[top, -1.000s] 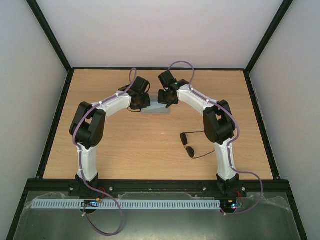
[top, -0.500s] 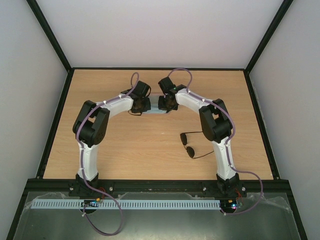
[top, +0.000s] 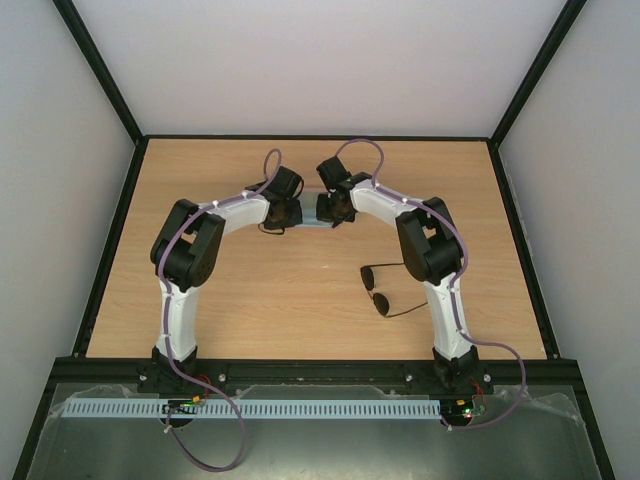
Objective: Organize the sunglasses
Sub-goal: Place the glasses cleaning cloth in the sunglasses case.
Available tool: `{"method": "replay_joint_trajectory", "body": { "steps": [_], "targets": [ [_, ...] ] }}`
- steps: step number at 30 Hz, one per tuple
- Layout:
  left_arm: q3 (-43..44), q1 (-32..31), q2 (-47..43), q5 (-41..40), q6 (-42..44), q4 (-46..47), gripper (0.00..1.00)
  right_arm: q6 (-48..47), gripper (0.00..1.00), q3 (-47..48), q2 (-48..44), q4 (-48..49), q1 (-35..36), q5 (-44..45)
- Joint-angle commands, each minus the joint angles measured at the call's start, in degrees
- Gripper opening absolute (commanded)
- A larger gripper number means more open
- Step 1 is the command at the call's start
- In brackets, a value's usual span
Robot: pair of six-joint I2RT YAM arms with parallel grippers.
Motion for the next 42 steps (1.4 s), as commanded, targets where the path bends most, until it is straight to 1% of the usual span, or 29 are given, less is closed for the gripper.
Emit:
{"method": "replay_joint_trajectory", "body": {
  "steps": [1,13,14,18,19,24,42],
  "targets": [
    [-0.52,-0.01,1.33,-1.89,0.40,-0.03,0.02,0.14,0.01,-0.63,1.76,-0.94,-0.31,0.52],
    [-0.63,0.21,1.77,-3.04,0.64,-0.25,0.02,-0.05,0.02,-1.32,1.44,-1.26,-0.25,1.80],
    [-0.60,0.27,1.70,-3.17,0.69,-0.26,0.02,-0.04,0.03,-1.38,1.33,-1.36,-0.33,1.88],
    [-0.67,0.30,1.56,-3.27,0.84,-0.43,0.03,-0.10,0.16,-1.79,0.70,-1.89,-0.28,2.91],
    [-0.63,0.35,1.53,-3.28,0.86,-0.51,0.03,-0.19,0.17,-1.71,0.64,-2.13,-0.33,3.16],
    [-0.56,0.39,1.45,-3.19,0.90,-0.51,0.05,-0.54,0.18,-1.62,0.16,-3.54,-0.32,5.49],
    [-0.18,0.57,0.99,-3.00,0.95,-0.75,0.04,-1.89,0.17,-0.68,-2.21,-8.25,0.26,14.86]
  ]
}}
